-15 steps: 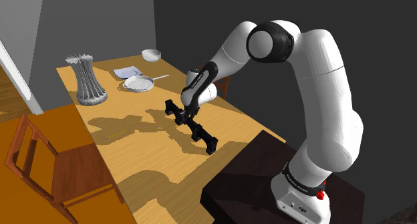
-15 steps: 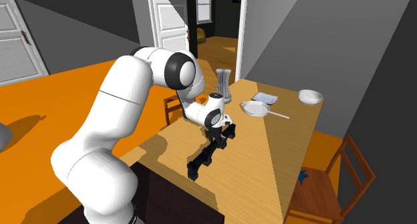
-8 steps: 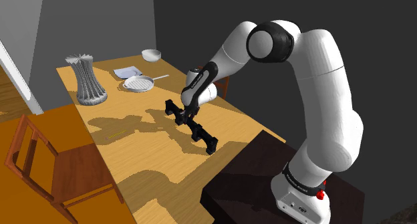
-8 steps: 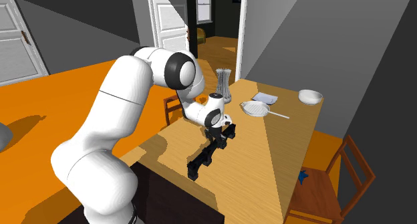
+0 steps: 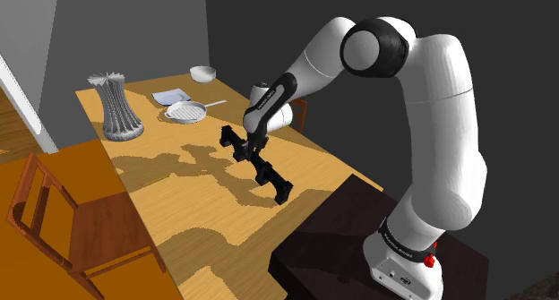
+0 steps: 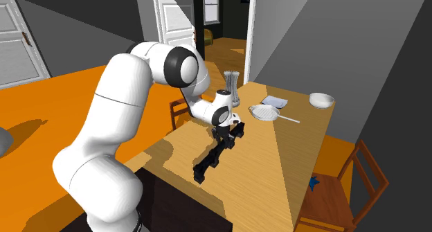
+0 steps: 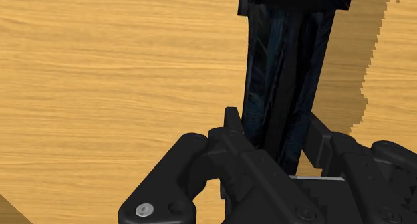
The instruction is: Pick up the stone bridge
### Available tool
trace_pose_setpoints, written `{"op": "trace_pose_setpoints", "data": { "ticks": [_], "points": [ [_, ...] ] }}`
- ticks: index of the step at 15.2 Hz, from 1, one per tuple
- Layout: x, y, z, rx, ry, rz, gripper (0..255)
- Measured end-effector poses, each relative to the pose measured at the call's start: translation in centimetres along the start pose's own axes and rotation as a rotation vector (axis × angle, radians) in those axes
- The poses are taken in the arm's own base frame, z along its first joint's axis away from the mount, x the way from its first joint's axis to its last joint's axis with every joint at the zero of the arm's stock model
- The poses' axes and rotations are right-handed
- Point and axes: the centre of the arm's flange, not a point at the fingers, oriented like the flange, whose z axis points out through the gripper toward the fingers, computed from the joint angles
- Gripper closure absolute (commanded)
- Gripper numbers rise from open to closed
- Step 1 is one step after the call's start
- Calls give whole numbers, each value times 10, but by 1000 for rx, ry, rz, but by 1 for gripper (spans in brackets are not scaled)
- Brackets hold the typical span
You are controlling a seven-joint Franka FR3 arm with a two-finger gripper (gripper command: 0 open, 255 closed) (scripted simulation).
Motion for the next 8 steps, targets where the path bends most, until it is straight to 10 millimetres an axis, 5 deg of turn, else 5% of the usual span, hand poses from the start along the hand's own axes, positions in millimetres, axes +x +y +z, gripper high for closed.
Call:
{"op": "trace_pose_setpoints", "data": {
  "ticks": [8],
  "points": [
    [2,-1,-40,0,0,0,255]
  ]
}}
